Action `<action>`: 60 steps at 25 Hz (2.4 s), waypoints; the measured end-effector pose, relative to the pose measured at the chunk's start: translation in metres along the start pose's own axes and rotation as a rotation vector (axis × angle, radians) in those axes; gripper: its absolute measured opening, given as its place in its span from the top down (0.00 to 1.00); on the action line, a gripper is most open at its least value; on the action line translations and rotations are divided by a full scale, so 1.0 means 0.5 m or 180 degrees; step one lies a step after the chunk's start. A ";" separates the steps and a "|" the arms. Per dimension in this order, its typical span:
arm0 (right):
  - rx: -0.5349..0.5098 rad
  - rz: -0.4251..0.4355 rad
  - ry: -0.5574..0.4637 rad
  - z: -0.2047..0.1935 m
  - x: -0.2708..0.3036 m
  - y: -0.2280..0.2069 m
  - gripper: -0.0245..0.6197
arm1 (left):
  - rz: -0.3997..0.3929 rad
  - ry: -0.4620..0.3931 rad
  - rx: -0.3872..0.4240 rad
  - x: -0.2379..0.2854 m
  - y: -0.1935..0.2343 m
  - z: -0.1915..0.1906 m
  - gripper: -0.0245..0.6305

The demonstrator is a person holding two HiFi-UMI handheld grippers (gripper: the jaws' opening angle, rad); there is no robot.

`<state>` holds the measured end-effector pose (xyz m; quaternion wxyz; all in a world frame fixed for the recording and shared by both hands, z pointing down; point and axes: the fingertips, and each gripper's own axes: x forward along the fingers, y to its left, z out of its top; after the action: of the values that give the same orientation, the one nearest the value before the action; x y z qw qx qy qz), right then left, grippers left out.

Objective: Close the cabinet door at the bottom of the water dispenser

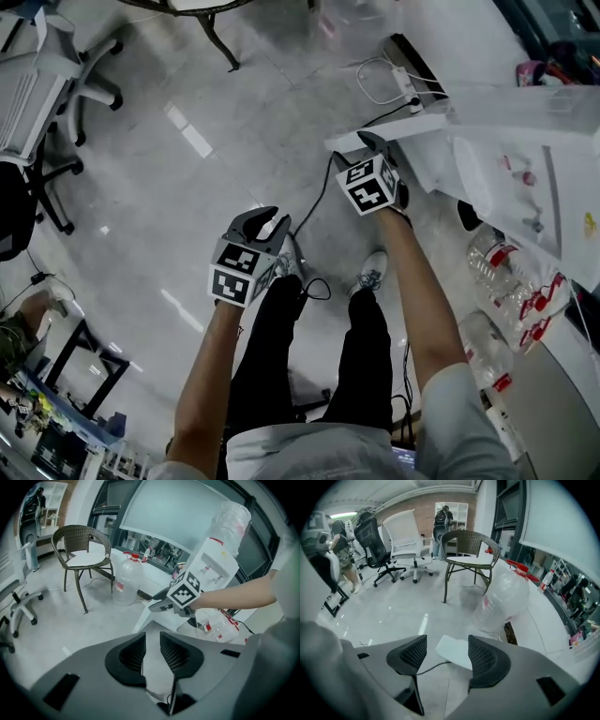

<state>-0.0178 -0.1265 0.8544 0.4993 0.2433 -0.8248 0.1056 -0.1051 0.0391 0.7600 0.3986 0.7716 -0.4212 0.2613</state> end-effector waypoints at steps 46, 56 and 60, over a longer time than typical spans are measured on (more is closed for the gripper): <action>-0.0986 -0.1811 0.0672 -0.699 -0.312 -0.238 0.72 | 0.0059 0.0193 0.0239 0.242 -0.334 -0.091 0.80; -0.1411 -0.2200 0.0807 -0.734 -0.331 -0.311 0.79 | 0.0162 0.0194 0.0135 0.259 -0.346 -0.106 0.80; -0.1261 -0.2528 0.0784 -0.746 -0.363 -0.321 0.90 | 0.0173 0.0206 0.0154 0.259 -0.350 -0.110 0.80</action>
<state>0.4215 -0.0551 0.8631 0.6323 0.4261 -0.6064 -0.2255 0.1072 0.0848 0.8167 0.3859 0.7605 -0.4225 0.3070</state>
